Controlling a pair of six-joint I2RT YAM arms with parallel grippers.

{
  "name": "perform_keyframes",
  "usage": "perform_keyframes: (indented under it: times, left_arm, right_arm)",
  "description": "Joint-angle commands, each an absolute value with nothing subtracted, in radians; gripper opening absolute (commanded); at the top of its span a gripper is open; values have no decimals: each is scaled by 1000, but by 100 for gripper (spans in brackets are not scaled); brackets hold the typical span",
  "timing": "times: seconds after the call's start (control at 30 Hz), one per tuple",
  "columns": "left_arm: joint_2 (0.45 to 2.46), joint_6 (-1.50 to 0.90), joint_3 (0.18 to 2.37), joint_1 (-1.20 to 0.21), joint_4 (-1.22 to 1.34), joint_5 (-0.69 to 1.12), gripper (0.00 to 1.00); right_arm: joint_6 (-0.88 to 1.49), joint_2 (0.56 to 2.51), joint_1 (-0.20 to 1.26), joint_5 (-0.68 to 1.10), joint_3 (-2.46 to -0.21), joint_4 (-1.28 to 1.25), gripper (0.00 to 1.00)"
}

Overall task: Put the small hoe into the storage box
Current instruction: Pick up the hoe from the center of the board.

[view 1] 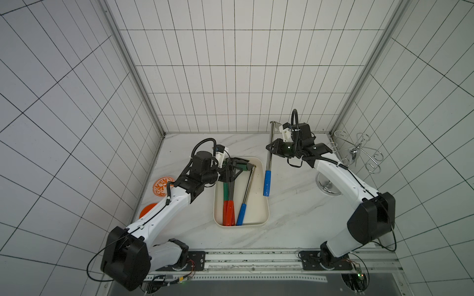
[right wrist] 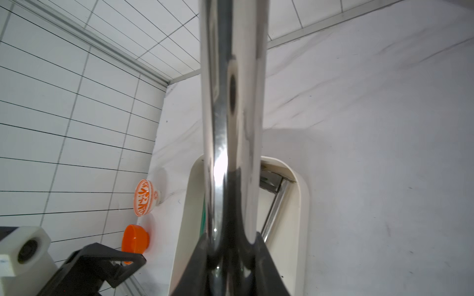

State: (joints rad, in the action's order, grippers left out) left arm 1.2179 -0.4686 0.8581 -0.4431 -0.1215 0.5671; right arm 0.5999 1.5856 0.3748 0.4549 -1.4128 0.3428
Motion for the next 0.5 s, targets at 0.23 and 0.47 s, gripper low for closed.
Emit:
perform_keyframes:
  times: [0.23,0.47]
  left_arm:
    - [1290,-658,799,-560,245,664,67]
    - [1356,-664,805,-587,295,643,70]
  right_arm:
    - [816,1583,388,698,-1252,-136,0]
    - [902,1589,396,766,-1212,-263,0]
